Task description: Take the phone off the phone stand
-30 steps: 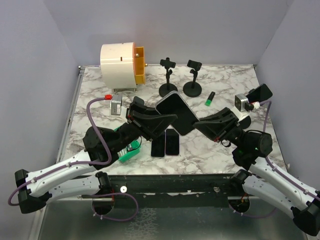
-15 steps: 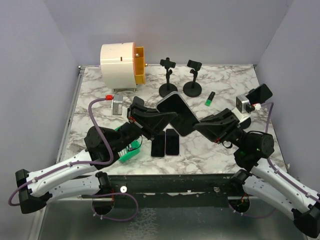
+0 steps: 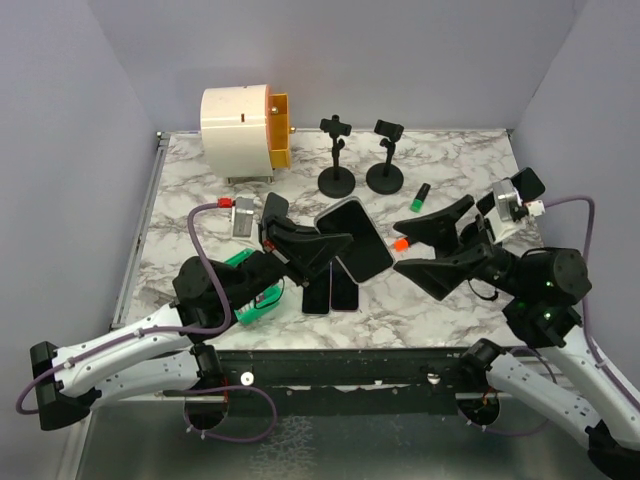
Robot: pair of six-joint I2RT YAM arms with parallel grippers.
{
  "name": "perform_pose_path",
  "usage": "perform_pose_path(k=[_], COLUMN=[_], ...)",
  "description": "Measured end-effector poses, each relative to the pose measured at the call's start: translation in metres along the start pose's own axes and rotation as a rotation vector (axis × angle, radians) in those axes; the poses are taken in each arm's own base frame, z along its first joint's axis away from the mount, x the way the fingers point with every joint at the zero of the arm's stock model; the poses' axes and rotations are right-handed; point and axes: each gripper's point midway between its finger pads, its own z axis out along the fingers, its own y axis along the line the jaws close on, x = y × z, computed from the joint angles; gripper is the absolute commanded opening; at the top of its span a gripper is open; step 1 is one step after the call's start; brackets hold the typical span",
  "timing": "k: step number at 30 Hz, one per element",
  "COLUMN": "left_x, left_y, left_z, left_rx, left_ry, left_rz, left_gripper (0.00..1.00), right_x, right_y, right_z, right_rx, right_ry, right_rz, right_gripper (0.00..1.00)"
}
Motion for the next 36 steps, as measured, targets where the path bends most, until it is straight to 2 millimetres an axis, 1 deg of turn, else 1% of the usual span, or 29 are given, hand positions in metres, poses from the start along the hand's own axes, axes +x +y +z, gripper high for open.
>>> perform_pose_path(k=[3, 5, 8, 13, 17, 20, 23, 27, 31, 36], left_x=[0.000, 0.003, 0.011, 0.031, 0.050, 0.066, 0.076, 0.080, 0.078, 0.075], left_y=[-0.003, -0.006, -0.012, -0.023, -0.026, -0.022, -0.018, -0.017, -0.018, -0.019], left_z=[-0.006, -0.011, -0.017, -0.027, -0.029, -0.029, -0.029, -0.030, -0.029, -0.028], left_rx=[0.009, 0.026, 0.063, 0.139, 0.187, 0.194, 0.186, 0.188, 0.191, 0.196], left_ry=[0.014, 0.043, 0.095, 0.200, 0.276, 0.331, 0.364, 0.381, 0.377, 0.370], left_rz=[0.008, 0.022, 0.035, 0.043, 0.041, 0.036, 0.035, 0.038, 0.045, 0.052], left_gripper=[0.00, 0.00, 0.00, 0.00, 0.00, 0.00, 0.00, 0.00, 0.00, 0.00], right_x=[-0.008, -0.007, 0.006, 0.042, 0.056, 0.064, 0.069, 0.073, 0.077, 0.080], right_y=[0.007, 0.007, 0.002, -0.009, -0.006, -0.002, 0.000, 0.002, 0.003, 0.002], right_z=[-0.002, -0.004, -0.010, -0.019, -0.020, -0.022, -0.023, -0.024, -0.025, -0.026], right_rx=[0.027, 0.042, 0.062, 0.059, 0.009, -0.025, -0.049, -0.068, -0.081, -0.086], right_ry=[0.071, 0.132, 0.227, 0.381, 0.429, 0.448, 0.460, 0.465, 0.468, 0.469], right_rz=[-0.084, -0.129, -0.155, -0.113, -0.070, -0.034, -0.011, 0.008, 0.024, 0.036], right_gripper=[0.94, 0.94, 0.91, 0.89, 0.85, 0.80, 0.76, 0.67, 0.61, 0.49])
